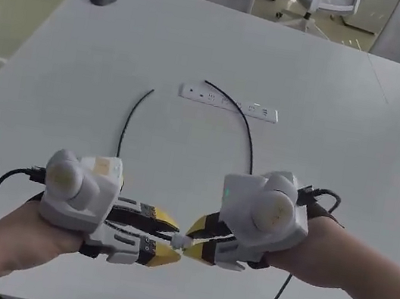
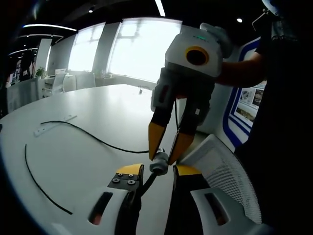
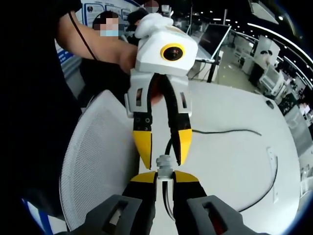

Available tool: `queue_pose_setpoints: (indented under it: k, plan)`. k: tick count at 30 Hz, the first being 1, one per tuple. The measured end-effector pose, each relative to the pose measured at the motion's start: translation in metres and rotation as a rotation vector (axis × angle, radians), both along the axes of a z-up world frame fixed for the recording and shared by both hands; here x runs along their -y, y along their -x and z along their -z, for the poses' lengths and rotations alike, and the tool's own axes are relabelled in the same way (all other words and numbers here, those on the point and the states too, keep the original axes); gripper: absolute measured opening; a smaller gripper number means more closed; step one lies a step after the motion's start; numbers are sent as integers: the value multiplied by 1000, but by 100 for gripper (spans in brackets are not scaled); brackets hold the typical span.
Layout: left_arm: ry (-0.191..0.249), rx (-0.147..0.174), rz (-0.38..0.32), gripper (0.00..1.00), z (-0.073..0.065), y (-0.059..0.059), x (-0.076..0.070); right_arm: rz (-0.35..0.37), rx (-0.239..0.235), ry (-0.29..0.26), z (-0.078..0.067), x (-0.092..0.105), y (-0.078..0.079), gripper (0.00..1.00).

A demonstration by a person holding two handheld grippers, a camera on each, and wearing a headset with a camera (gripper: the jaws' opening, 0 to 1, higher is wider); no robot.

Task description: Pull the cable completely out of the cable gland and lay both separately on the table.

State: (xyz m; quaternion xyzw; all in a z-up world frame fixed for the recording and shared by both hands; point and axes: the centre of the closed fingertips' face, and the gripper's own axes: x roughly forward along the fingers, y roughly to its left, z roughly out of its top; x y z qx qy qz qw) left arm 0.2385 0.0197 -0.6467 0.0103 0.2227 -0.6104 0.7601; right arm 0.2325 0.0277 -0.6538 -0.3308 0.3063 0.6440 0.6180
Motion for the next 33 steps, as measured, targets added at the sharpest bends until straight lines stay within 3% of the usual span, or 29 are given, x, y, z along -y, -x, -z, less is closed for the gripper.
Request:
queue_pose_setpoints:
  k: [8, 14, 16, 20, 21, 25, 31, 33]
  plan:
    - [15, -3, 19, 16, -1, -1, 0, -15, 4, -10, 2, 0, -1, 6]
    - [10, 13, 31, 16, 1, -2, 1, -29, 10, -18, 3, 0, -3, 6]
    - [-1, 36, 33, 16, 1, -4, 0, -38, 26, -22, 3, -1, -5, 6]
    - [-6, 23, 30, 15, 1, -5, 0, -56, 46, -46, 3, -1, -5, 7]
    - [-8, 1, 41, 15, 1, -3, -1, -54, 31, -56, 3, -2, -2, 7]
    - [-5, 14, 31, 15, -1, -4, -2, -32, 33, -94, 0, -2, -5, 8]
    - [21, 24, 18, 15, -10, -7, -1, 47, -49, -166, -10, 0, -11, 10]
    - [21, 33, 21, 15, -12, -7, 0, 104, -125, -205, -13, 2, -13, 12]
